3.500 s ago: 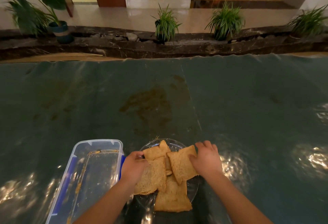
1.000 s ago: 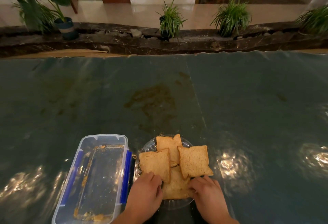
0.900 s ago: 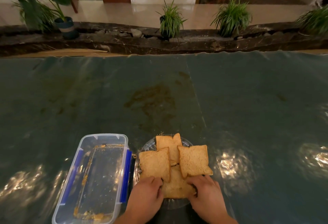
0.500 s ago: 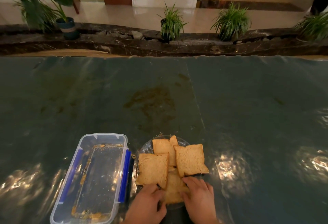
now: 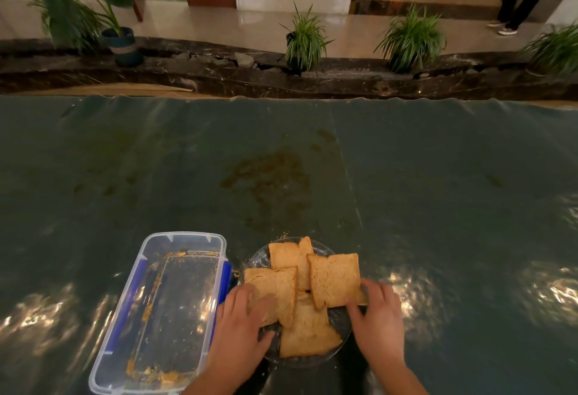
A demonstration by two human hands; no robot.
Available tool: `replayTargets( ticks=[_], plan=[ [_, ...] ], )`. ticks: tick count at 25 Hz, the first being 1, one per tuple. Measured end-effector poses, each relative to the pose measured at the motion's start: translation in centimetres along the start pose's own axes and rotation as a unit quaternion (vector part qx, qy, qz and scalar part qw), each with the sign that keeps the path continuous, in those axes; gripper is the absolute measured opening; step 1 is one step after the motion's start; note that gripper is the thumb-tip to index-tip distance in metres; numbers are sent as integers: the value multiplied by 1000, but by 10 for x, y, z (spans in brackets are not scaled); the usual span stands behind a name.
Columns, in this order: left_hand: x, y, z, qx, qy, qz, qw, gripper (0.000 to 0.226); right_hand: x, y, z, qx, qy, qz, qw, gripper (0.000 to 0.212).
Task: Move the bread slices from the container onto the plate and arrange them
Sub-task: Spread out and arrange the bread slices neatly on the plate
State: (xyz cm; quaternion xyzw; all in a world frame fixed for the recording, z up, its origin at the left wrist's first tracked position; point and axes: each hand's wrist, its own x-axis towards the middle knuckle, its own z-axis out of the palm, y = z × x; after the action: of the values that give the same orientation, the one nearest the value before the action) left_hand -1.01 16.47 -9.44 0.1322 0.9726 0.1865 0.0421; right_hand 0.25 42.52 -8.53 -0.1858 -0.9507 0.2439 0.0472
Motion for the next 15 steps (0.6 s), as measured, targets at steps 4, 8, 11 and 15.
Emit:
replayTargets(
  ticks=[4,8,11,15],
  plan=[
    [9,6,6,24,-46,-5,999,68,31,-8,0,6,-111,109,988,54],
    [16,1,4,54,-62,-11,997,63,40,-15,-5,123,-132,175,968,22],
    [18,2,-4,109,-76,13,991,56,40,-12,-12,326,-141,216,910,8],
    [16,3,-4,85,-34,24,996,40,33,-9,-19,399,-144,221,878,7]
  ],
)
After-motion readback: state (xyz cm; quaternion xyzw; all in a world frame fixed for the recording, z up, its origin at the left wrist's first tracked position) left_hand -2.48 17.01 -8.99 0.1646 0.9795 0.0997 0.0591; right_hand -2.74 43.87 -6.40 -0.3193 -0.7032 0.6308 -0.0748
